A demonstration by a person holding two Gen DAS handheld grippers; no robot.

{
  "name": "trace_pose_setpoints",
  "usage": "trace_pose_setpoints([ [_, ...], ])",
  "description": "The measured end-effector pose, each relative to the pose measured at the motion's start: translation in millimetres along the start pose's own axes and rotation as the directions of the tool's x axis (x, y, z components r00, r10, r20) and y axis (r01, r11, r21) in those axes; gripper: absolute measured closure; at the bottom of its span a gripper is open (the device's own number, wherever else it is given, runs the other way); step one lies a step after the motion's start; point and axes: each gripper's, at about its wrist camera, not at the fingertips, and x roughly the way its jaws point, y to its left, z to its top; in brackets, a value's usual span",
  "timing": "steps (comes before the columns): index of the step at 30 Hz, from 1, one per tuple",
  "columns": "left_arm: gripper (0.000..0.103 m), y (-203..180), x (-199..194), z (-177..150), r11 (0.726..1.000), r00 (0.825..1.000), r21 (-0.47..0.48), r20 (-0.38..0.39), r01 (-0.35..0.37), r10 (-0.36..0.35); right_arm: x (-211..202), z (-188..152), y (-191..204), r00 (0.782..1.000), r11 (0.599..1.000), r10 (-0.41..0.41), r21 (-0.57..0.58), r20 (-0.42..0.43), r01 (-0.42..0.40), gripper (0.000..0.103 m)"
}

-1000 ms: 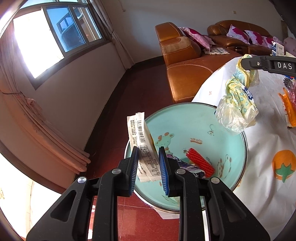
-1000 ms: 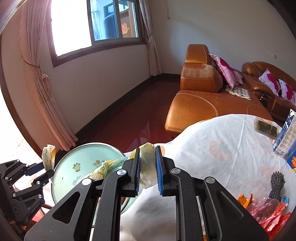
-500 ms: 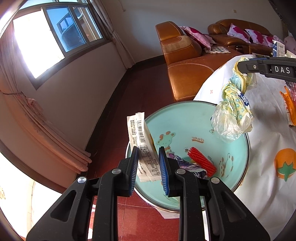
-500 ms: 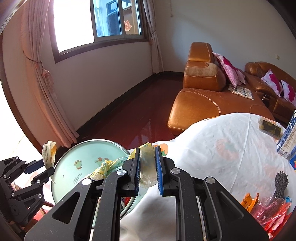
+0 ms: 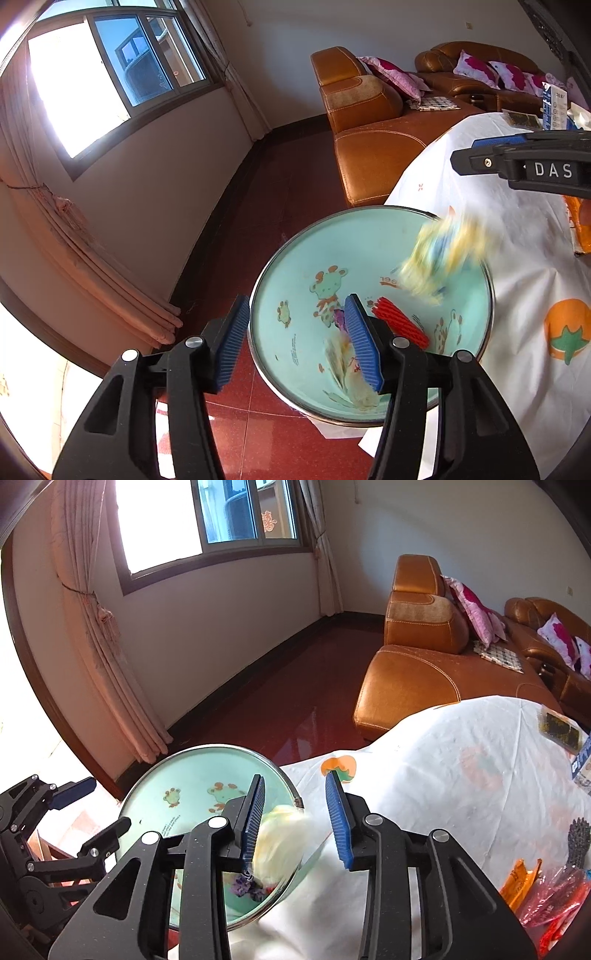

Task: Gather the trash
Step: 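Open both tools to drop the packet and bag into the teal bin, then move both open tools back over the table toward the remaining trash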

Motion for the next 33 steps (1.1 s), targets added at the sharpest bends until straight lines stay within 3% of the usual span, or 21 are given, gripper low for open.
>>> trace_pose_setpoints([
  [2,0.042,-0.3,0.1,-0.4,1.0,1.0,-0.004,0.001,-0.004,0.004,1.1,0.1,-2.0,1.0,1.0,0.003,0.01,-0.005,-0.003,0.06],
  [10,0.035,1.1,-0.8,-0.5,1.0,1.0,-0.014,0.0,-0.012,0.012,-9.6,-2.6,-11.7,1.0,0.999,-0.004,0.035,-0.003,0.004,0.057],
  [23,0.028,-38.5,-19.9,1.9,0.997,0.999,0.061,0.03,0.041,-0.043,-69.9,-29.8,-49.5,0.99,0.991,-0.133,0.033,0.034,0.132,0.051],
  [27,0.027,-63.4,-34.2,3.7,0.991,0.996,0.107,0.047,0.077,-0.082,-112.6,-49.3,-79.6,0.979,0.98,-0.193,0.061,0.061,0.189,0.048],
  [33,0.026,-113.3,-54.0,2.3,0.972,0.986,0.185,0.057,0.146,-0.159,-171.9,-101.2,-143.5,0.943,0.933,-0.328,0.17,0.048,0.316,0.044],
])
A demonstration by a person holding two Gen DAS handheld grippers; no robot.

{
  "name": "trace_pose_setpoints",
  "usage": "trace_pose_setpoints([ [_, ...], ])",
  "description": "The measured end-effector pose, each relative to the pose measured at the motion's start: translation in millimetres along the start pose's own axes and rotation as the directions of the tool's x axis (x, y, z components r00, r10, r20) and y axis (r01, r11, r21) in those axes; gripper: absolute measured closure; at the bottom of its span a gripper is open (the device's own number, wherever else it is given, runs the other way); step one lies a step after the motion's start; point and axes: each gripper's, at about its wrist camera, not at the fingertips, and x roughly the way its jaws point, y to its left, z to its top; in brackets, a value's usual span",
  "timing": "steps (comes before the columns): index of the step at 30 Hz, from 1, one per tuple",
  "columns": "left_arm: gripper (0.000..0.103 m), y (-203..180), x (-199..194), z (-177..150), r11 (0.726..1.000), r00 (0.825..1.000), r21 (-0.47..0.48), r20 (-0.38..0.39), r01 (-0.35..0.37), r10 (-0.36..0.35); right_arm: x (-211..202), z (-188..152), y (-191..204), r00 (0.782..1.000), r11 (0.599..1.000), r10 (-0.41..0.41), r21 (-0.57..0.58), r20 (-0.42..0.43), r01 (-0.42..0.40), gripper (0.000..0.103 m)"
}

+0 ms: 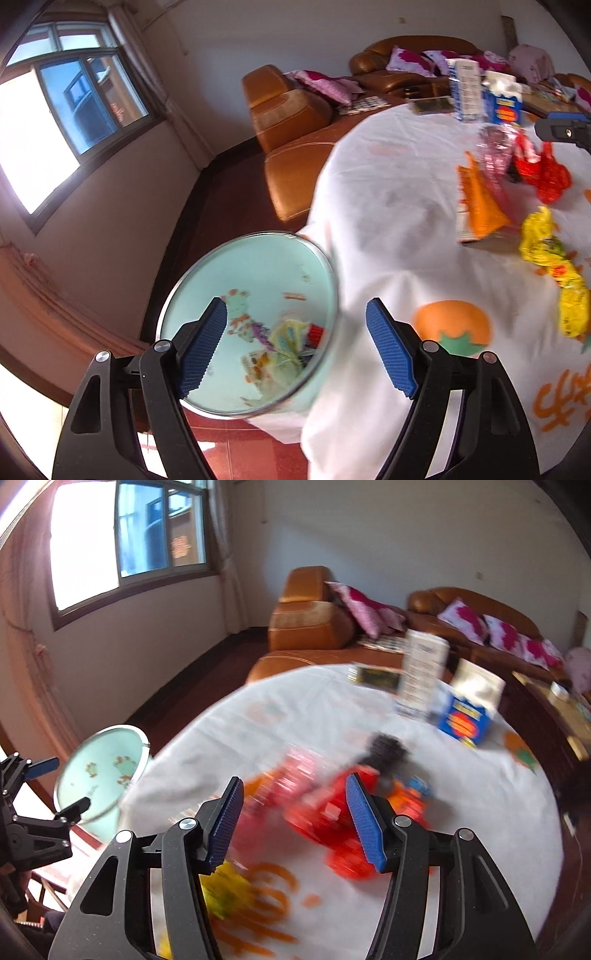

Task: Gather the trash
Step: 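Move both open tools back over the table toward the remaining trash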

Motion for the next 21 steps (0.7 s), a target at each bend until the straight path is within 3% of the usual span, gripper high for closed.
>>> trace_pose_setpoints([
  [6,0.019,-58.3,-27.0,9.3,0.994,0.995,0.062,0.036,0.094,-0.097,-24.7,-53.3,-59.4,0.997,0.992,-0.074,0.1,-0.037,0.077,0.044],
  [13,0.007,-115.9,-64.8,17.3,0.975,0.977,0.126,0.087,0.182,-0.193,-60.8,-99.1,-97.9,0.992,0.974,-0.126,0.185,-0.029,0.129,0.044],
  [17,0.006,-145.3,-64.6,8.9,0.962,0.974,0.189,0.065,0.199,-0.215,-65.5,-111.5,-105.2,0.991,0.97,-0.132,0.204,-0.026,0.135,0.042],
  [21,0.006,-147.0,-40.1,-0.2,0.963,0.984,0.209,0.002,0.172,-0.177,-60.8,-112.8,-107.8,0.992,0.968,-0.123,0.215,-0.029,0.126,0.042],
])
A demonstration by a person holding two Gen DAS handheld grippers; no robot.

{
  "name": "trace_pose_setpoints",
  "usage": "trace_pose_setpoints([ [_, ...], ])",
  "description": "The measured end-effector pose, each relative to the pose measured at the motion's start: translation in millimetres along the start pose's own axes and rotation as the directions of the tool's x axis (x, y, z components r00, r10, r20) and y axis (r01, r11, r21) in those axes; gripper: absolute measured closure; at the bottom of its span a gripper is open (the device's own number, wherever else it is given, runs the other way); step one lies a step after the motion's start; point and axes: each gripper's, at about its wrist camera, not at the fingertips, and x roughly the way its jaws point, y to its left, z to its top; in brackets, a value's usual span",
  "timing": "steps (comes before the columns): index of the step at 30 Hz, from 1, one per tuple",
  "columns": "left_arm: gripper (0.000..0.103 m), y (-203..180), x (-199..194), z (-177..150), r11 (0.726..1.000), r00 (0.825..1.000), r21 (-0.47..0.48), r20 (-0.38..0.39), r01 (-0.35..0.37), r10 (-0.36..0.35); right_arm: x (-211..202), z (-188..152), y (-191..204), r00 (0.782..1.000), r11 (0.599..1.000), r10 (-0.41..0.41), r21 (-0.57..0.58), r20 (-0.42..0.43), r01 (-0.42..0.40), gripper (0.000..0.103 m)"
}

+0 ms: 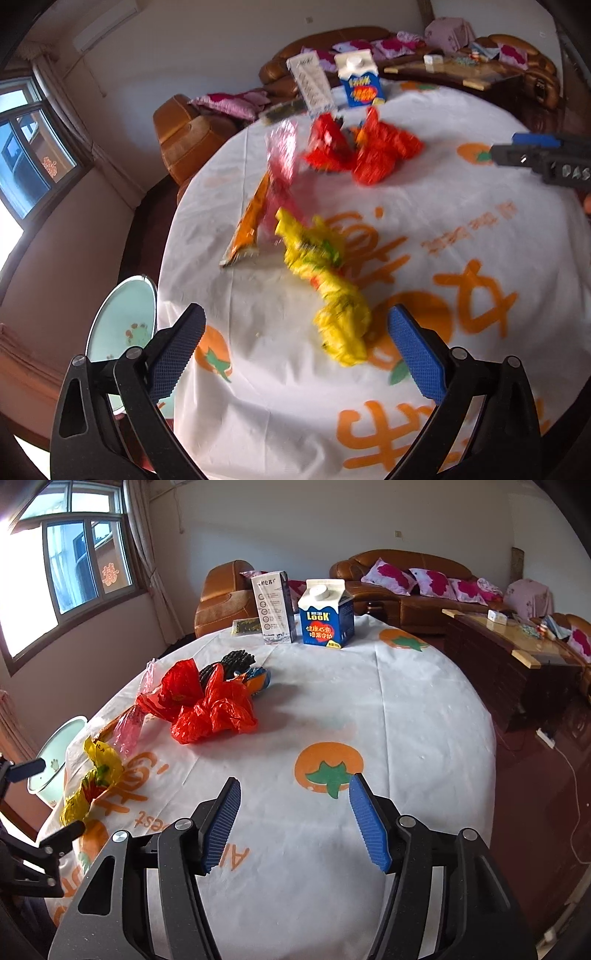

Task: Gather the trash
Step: 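Move both open tools back over the table toward the remaining trash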

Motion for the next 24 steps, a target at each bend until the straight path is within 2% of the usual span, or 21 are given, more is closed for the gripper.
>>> trace_pose_setpoints([
  [7,0.006,57.3,23.1,-11.2,0.992,0.994,-0.082,-0.06,-0.091,0.086,7.1,-6.8,4.3,1.0,1.0,0.015,-0.004,-0.012,-0.015,0.04],
  [11,0.009,73.2,31.6,-11.4,0.991,0.998,-0.121,-0.045,-0.059,0.053,10.7,-9.8,7.0,1.0,1.0,0.017,-0.009,-0.021,-0.017,0.039],
  [12,0.016,72.9,33.3,-11.0,0.992,0.998,-0.119,-0.042,-0.043,0.038,10.9,-10.7,7.6,1.0,1.0,0.017,-0.01,-0.023,-0.017,0.039],
  [13,0.028,70.9,33.9,-10.5,0.993,0.999,-0.114,-0.034,-0.014,0.01,11.0,-11.5,8.4,1.0,1.0,0.017,-0.012,-0.024,-0.017,0.039],
  [14,0.032,67.9,33.6,-10.3,0.994,1.0,-0.111,-0.024,0.004,-0.007,11.1,-12.0,8.9,1.0,1.0,0.015,-0.015,-0.025,-0.016,0.039],
  [15,0.042,65.5,33.3,-9.3,0.994,1.0,-0.106,-0.016,0.019,-0.02,11.1,-12.3,9.0,1.0,1.0,0.014,-0.016,-0.025,-0.015,0.038],
  [16,0.061,61.9,31.9,-8.8,0.994,0.999,-0.101,-0.01,0.036,-0.037,10.7,-12.7,9.0,1.0,1.0,0.014,-0.015,-0.025,-0.015,0.038],
  [17,0.068,59.3,31.8,-7.1,0.994,0.998,-0.098,-0.006,0.056,-0.056,10.6,-12.9,8.9,1.0,1.0,0.015,-0.015,-0.025,-0.015,0.038],
  [20,0.078,53.9,33.7,-3.7,0.993,0.997,-0.079,0.015,0.082,-0.081,11.7,-13.6,9.5,0.999,1.0,0.016,-0.015,-0.028,-0.016,0.038],
  [21,0.085,53.0,33.5,-3.8,0.993,0.996,-0.076,0.015,0.091,-0.09,12.1,-13.8,9.4,0.999,1.0,0.016,-0.014,-0.029,-0.017,0.038],
  [24,0.086,52.6,33.6,-3.1,0.993,0.995,-0.075,0.014,0.096,-0.095,10.7,-14.3,9.8,0.999,1.0,0.016,-0.014,-0.027,-0.017,0.038],
])
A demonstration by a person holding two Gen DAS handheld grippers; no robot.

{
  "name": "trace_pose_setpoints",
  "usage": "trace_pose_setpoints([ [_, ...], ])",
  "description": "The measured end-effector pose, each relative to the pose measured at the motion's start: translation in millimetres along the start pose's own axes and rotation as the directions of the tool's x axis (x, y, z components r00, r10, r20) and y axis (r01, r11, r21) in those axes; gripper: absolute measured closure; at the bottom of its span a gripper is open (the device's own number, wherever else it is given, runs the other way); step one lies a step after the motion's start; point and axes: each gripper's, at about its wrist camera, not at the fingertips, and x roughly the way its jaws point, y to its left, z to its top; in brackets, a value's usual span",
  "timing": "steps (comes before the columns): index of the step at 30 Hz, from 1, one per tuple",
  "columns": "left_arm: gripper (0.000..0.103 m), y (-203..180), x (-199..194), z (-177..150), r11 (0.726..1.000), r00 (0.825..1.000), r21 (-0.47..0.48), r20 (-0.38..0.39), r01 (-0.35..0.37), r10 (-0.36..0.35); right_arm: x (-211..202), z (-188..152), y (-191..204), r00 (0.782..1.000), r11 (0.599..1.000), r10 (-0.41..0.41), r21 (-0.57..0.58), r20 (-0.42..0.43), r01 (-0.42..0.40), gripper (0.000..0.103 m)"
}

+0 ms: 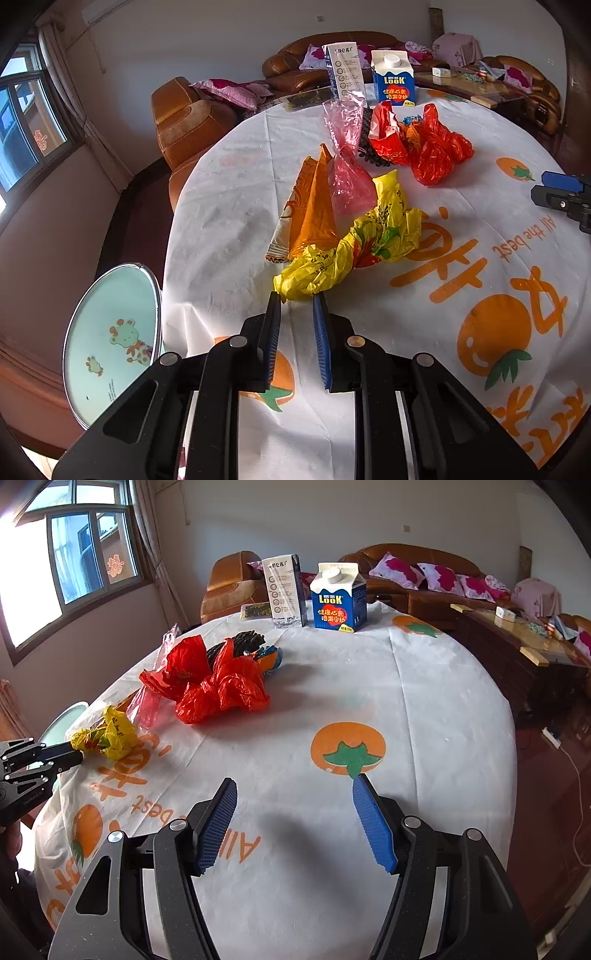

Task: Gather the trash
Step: 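Move both open tools back over the table toward the remaining trash, then close the left tool on the yellow wrapper while the right tool grasps the red plastic bag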

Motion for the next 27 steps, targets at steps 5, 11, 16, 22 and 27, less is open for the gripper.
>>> trace_pose_setpoints([
  [5,0.073,6.2,-7.9,-1.5,1.0,1.0,-0.017,-0.005,-0.006,0.006,-0.9,1.0,-1.7,1.0,1.0,-0.001,0.002,0.006,0.001,0.038],
  [11,0.031,13.3,-33.2,-2.6,0.998,0.998,-0.045,0.052,-0.045,0.048,-0.9,2.2,-4.0,1.0,1.0,-0.003,0.007,0.011,0.003,0.038],
  [16,0.03,6.9,-28.4,5.8,0.998,0.995,-0.043,0.095,-0.039,0.043,-0.4,2.2,-4.3,1.0,1.0,-0.001,0.005,0.01,0.001,0.038],
  [22,0.066,5.3,11.1,5.3,0.997,0.999,-0.075,0.035,0.035,-0.033,-1.1,3.7,-8.4,1.0,1.0,-0.007,0.015,0.015,0.006,0.038],
  [27,0.086,3.2,7.2,4.6,0.998,0.998,-0.042,0.045,0.056,-0.055,0.1,4.2,-10.5,1.0,1.0,-0.005,0.025,0.015,0.004,0.038],
])
